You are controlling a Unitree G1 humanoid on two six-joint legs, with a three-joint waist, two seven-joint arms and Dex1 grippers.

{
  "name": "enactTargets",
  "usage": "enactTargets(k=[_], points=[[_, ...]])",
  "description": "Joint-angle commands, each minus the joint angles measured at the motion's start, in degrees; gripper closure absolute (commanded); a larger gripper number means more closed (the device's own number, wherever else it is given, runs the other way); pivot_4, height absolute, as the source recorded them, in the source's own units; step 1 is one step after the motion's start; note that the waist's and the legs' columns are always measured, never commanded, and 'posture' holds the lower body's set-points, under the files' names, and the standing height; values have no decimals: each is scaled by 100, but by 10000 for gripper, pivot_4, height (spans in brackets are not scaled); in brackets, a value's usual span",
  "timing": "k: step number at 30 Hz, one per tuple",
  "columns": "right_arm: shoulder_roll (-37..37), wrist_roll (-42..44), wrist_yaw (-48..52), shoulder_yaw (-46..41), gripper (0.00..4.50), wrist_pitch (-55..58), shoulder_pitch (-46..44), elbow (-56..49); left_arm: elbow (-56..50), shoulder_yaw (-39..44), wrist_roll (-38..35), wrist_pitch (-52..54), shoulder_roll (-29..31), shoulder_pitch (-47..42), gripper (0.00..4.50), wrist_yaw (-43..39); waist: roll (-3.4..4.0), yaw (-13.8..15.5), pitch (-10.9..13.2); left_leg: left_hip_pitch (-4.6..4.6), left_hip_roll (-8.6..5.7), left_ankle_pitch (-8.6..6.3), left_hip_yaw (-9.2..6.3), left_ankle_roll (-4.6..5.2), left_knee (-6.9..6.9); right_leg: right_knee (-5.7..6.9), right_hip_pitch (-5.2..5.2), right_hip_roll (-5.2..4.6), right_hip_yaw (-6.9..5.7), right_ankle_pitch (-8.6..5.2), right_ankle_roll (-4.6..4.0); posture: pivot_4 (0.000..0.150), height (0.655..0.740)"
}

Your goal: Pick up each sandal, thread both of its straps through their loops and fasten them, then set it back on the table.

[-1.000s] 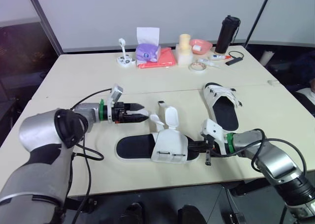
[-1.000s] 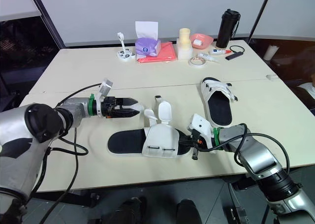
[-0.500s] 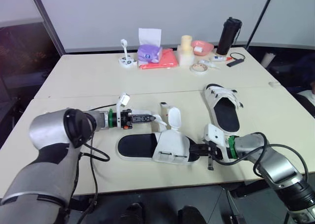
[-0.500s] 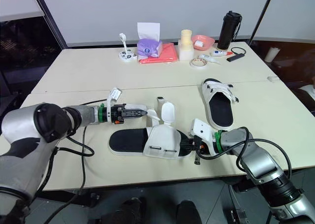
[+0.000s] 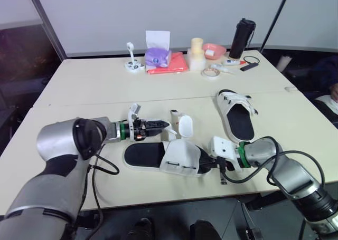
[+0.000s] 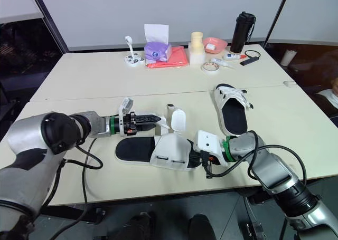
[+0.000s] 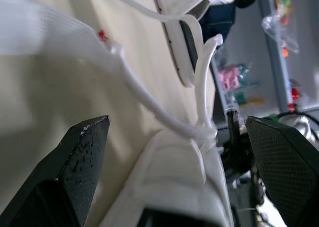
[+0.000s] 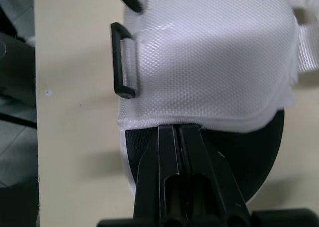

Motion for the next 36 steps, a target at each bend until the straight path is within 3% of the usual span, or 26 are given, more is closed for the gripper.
enactTargets(k=[1,7,15,23,36], points=[[46,-249,195,375,44795,-158,-80,-47,-1025,-35,-325,561,-314,260,0,155,0,-2,0,0,1,0,0,0,0,-1,-2,1,0,0,0,1500,7400],[122,-536,299,465,44795,-349,-287,76,-2948,-221,-793,1482,-773,1013,0,725,-1,1,-1,2,3,0,0,-1,2,1,1,1,1,1,-2,1500,7400],[154,-540,335,302,44795,-274,-244,89,-4478,-404,-1452,2048,-1021,1741,0,1353,-3,17,-4,28,4,0,-4,-3,3,-6,32,0,1,2,-3,1500,7400],[222,-731,36,128,44795,-482,-266,463,-5486,-697,-1986,2525,-1086,2188,0,1534,-3,25,-4,42,3,-2,-7,-4,0,-16,48,0,1,2,-5,1500,7400],[-152,-1000,94,-46,44795,-1165,-470,1326,-8017,-1096,-3038,3663,-905,3369,0,1707,-3,207,-4,44,3,-2,-11,-6,4,-29,59,-6,3,9,-16,1500,7400]])
